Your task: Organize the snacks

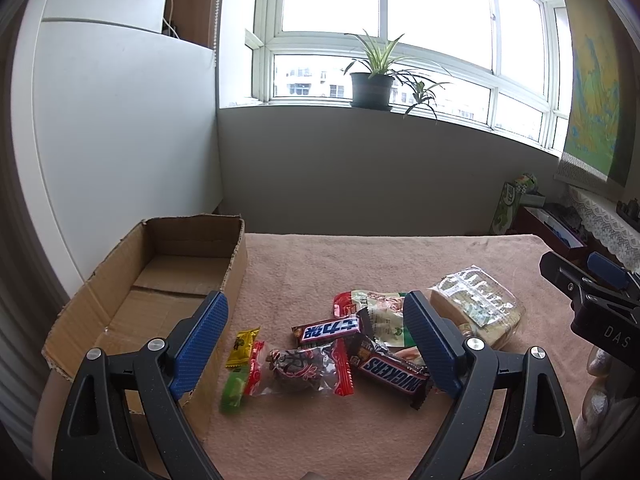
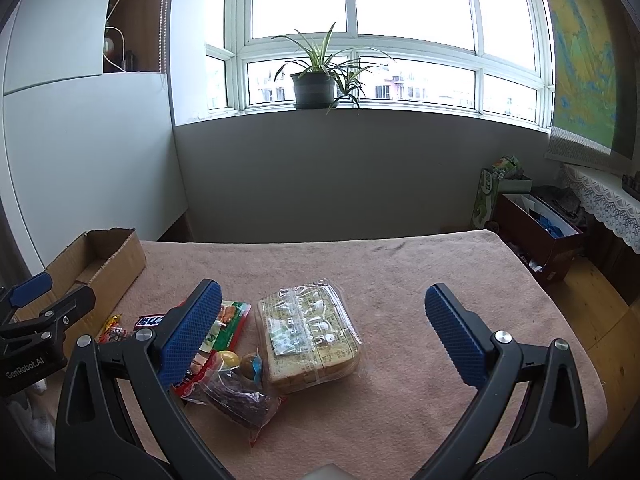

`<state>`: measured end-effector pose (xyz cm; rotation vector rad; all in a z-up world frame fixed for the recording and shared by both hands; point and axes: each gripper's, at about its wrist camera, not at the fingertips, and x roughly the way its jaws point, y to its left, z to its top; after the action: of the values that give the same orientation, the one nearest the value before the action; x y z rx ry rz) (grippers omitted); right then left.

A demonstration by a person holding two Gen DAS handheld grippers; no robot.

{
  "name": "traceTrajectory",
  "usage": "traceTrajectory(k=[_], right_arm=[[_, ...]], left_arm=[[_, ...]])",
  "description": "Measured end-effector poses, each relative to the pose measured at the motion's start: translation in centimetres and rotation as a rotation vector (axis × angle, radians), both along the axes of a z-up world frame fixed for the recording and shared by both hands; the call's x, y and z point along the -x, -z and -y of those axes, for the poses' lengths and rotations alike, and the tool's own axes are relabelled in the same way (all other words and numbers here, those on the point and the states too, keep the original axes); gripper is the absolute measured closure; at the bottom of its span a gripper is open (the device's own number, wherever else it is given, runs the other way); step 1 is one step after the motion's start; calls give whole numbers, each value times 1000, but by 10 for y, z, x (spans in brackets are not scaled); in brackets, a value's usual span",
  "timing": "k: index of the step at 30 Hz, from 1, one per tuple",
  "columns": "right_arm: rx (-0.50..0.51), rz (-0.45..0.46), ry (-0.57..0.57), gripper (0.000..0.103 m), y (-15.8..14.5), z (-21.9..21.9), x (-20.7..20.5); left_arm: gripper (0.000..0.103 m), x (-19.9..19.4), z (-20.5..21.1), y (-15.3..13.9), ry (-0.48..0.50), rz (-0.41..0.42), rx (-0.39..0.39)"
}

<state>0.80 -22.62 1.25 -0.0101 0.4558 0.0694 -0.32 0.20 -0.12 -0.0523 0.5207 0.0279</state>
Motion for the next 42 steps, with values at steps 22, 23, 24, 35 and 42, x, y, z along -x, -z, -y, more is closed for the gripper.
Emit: traceTrajectory(k=[22, 23, 24, 35, 42], right_arm=[[3, -6, -2, 0, 0, -1, 1], [4, -6, -1, 0, 0, -1, 1], [4, -6, -3, 0, 1, -1, 1], [6, -8, -2, 0, 1, -1, 1], [3, -22, 5, 0, 5, 4, -3]], left_arm=[[13, 1, 2, 1, 3, -2, 0], [13, 1, 2, 1, 3, -1, 0], [13, 1, 2, 1, 3, 0, -1], [13, 1, 2, 2, 3, -3, -2], [13, 0, 2, 3, 3, -8, -6]])
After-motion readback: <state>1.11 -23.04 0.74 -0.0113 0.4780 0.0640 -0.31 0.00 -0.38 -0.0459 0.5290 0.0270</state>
